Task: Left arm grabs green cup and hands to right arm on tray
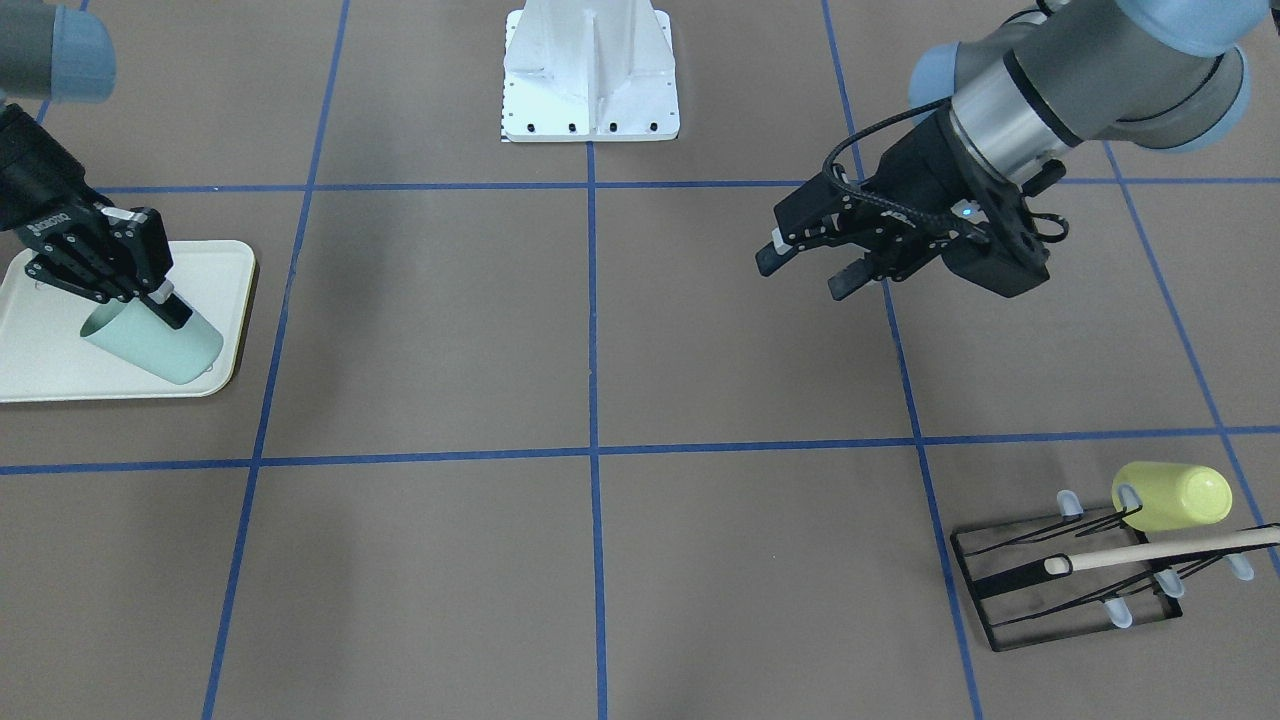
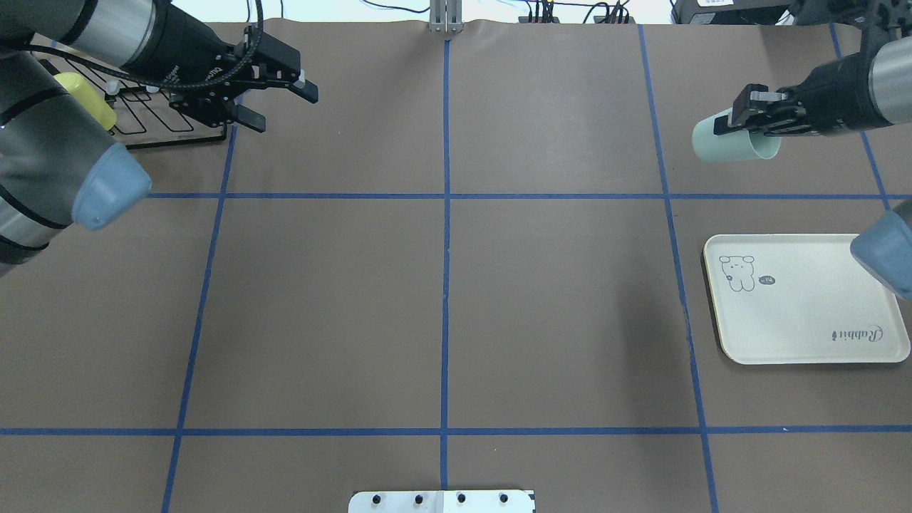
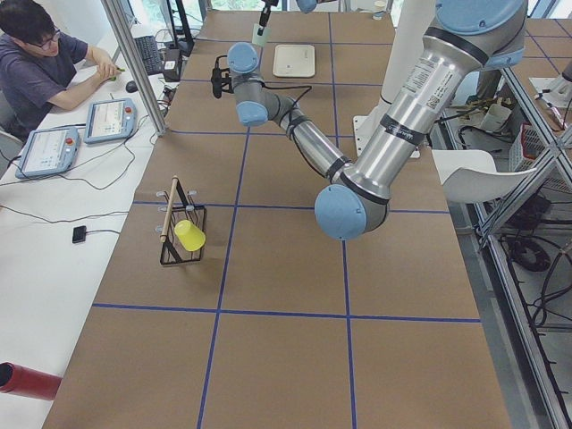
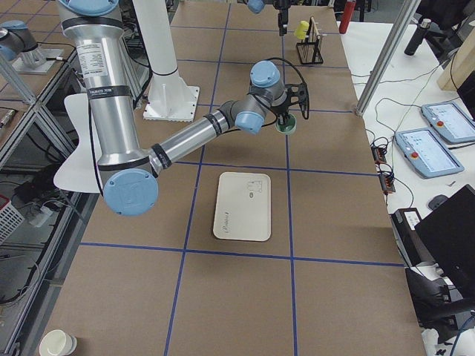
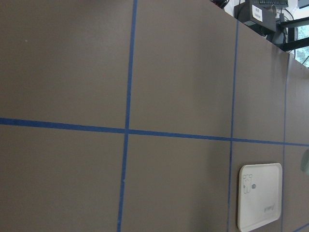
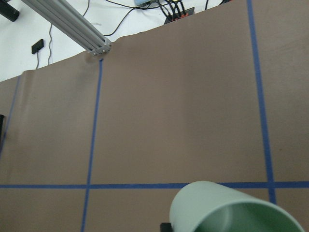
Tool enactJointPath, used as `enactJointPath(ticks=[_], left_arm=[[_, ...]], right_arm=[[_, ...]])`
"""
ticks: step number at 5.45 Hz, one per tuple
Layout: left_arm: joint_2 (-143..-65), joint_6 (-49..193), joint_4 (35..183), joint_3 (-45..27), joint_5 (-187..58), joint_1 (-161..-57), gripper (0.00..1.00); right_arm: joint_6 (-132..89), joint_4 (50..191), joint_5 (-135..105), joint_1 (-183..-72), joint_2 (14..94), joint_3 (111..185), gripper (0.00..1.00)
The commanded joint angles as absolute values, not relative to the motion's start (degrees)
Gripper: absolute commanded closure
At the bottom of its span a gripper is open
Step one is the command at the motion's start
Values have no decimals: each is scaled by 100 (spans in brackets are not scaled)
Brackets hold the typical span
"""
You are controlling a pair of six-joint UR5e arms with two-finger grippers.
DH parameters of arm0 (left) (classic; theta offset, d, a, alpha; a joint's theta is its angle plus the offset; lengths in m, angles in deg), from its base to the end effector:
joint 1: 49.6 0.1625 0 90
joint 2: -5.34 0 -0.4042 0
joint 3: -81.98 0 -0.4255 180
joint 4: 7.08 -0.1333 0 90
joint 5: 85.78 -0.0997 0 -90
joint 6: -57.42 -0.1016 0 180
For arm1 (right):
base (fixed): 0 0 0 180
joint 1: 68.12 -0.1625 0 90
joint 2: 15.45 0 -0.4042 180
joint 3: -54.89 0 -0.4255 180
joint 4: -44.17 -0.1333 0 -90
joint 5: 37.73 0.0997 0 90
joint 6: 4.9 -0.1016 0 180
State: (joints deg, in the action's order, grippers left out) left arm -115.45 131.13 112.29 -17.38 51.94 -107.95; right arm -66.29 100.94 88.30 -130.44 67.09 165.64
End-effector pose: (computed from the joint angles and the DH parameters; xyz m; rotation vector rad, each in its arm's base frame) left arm 0.2816 -0.5677 0.1659 0.1118 1.3294 -0.1173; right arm -0.1891 -0.5188 0.3139 0.3393 -1.1257 0.1822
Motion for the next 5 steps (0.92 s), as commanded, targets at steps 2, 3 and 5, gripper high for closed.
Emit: enactJointPath(ticks=[2,3,5], left_arm=[[-10589,10148,9249,-2267,3882,-11015,0],[-9644,8648,8910,-2592,3693,-11094,0],[-8760,6963,8881,-2578,4397,-12047,0]], right_arm=[[-4678,10970,8743,-13289,7462,16607,100],[-4630,11113,8743,-13272,7551,16659,100],[-4158,11088,8604,-13096,8198,16669,100]])
